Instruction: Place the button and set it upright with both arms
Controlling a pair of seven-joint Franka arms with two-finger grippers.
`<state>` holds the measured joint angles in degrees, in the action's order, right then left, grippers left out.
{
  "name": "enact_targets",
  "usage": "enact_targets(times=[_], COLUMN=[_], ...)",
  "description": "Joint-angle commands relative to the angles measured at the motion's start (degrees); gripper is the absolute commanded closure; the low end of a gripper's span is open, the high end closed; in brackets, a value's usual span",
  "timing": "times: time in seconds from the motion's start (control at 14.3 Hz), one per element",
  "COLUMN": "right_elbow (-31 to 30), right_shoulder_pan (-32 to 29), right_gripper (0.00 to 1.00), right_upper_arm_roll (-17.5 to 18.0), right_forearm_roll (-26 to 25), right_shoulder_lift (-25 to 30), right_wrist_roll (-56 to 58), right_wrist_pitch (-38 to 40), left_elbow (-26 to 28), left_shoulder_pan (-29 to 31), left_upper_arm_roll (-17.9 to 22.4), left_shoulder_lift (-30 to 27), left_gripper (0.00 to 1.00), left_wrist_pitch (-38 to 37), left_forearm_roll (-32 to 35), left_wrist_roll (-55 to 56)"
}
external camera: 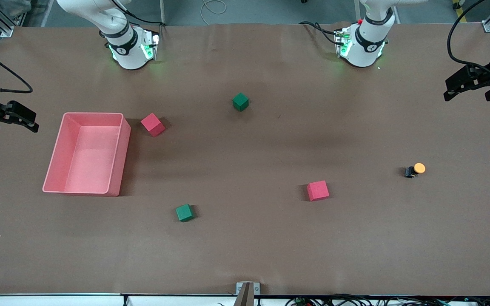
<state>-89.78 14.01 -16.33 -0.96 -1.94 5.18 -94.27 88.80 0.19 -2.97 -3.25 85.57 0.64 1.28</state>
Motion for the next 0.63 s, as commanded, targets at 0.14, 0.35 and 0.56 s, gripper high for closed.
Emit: enact_targets(times=[0.14,0.35,0.56], right_elbow=[-1.0,-1.0,-1.0], right_shoulder_pan=[-0.6,-0.6,-0.7], right_gripper=[0.00,0.00,0.00], right_upper_arm_roll=[0.4,0.4,0.4], right_forearm_roll=[0.3,0.3,0.3], right_shoulder_lift=[1.0,1.0,1.0], right_wrist_roll=[0.0,0.2,0.3], right_wrist_pitch=[0.1,0.1,0.0], left_elbow=[0.1,0.2,0.5], left_shoulder_pan=[0.3,0.3,0.3], left_upper_arm_roll=[-0.4,-0.4,-0.4], left_shoulder_lift=[-0.7,-0.7,-0.7], left_gripper=[0.00,0.00,0.00], left_wrist_pitch=[-0.5,-0.5,-0.5], left_forearm_roll=[-0.1,-0.1,-0.1], left_wrist_roll=[-0.1,-0.1,-0.1])
